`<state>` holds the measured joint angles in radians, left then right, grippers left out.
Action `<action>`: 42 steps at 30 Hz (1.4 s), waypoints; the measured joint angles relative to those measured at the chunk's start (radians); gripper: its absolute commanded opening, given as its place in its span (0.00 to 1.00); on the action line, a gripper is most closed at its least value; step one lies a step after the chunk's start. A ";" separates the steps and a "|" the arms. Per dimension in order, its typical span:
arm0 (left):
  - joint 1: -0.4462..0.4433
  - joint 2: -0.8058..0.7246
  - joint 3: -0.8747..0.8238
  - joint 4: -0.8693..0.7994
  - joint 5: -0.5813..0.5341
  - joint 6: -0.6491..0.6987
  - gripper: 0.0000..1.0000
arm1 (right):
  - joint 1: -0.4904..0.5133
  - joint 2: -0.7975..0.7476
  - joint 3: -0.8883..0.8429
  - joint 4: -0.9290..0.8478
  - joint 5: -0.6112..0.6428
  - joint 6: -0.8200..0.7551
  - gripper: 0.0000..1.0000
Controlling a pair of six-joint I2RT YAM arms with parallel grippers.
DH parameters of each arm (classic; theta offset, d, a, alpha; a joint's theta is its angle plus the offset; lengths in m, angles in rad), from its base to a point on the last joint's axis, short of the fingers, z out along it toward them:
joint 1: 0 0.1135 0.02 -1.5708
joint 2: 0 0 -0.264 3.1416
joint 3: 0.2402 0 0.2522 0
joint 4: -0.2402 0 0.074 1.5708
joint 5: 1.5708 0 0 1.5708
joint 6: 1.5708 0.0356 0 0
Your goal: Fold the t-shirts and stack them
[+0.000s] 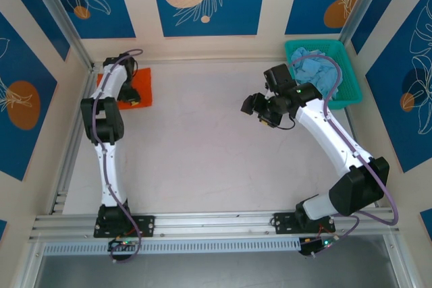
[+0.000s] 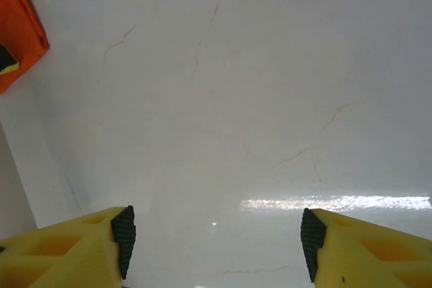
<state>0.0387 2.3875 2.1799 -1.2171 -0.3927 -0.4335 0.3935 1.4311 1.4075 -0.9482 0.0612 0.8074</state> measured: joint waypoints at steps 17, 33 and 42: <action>-0.363 -0.966 -1.165 0.742 -0.040 -0.137 1.00 | -0.168 -0.483 -0.745 0.521 0.396 -0.370 0.99; -0.269 -1.175 -1.606 1.286 -0.188 0.242 1.00 | -0.429 -0.455 -1.072 0.943 0.158 -0.581 0.99; -0.215 -0.906 -1.596 1.490 -0.066 0.336 1.00 | -0.496 -0.287 -1.071 1.229 0.076 -0.593 0.99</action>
<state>-0.1764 1.4818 0.5838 0.2733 -0.4587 -0.0971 -0.1024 1.1439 0.3363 0.2806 0.1371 0.2146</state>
